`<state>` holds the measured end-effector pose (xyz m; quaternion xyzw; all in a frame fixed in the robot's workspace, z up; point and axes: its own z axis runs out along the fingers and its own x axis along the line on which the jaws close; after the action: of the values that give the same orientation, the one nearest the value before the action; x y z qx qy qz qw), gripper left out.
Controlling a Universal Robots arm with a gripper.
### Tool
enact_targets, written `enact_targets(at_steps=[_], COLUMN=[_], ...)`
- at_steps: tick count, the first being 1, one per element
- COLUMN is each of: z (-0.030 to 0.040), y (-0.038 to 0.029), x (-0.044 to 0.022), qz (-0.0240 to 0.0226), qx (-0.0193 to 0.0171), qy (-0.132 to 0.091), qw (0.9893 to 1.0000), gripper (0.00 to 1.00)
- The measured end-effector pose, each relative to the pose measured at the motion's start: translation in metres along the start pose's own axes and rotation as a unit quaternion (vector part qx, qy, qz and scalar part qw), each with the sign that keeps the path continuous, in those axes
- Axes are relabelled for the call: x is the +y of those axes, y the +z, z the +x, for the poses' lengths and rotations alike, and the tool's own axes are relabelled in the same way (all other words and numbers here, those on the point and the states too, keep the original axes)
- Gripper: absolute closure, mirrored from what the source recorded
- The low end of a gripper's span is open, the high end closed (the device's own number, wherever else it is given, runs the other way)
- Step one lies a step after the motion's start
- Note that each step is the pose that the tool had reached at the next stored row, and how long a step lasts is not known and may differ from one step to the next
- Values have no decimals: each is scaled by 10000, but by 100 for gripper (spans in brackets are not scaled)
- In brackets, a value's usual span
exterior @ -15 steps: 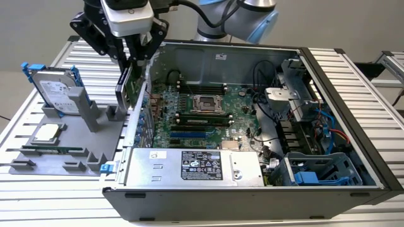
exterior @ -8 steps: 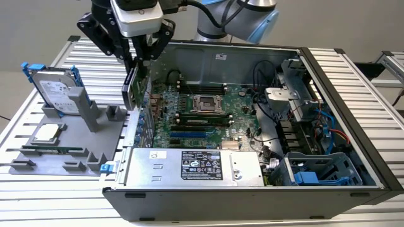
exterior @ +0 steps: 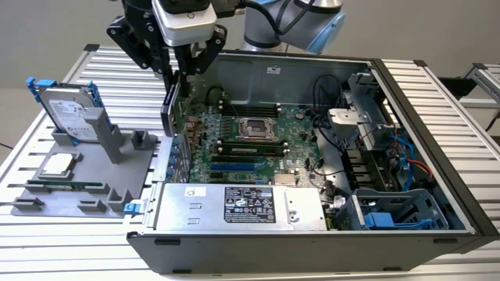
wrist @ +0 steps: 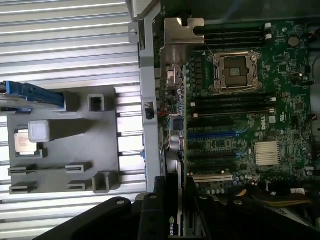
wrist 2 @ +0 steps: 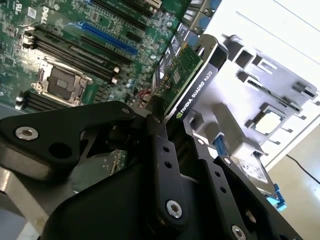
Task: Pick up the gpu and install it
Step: 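Pick up the gpu and move the gpu toward the slot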
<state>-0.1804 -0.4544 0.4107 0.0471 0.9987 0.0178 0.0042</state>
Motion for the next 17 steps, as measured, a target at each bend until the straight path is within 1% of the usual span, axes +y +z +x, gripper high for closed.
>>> enact_targets(at_steps=[17], z=[-229], y=[2], x=[22], qz=[0], qx=[0], qy=[0], qw=[10000], gripper=[100])
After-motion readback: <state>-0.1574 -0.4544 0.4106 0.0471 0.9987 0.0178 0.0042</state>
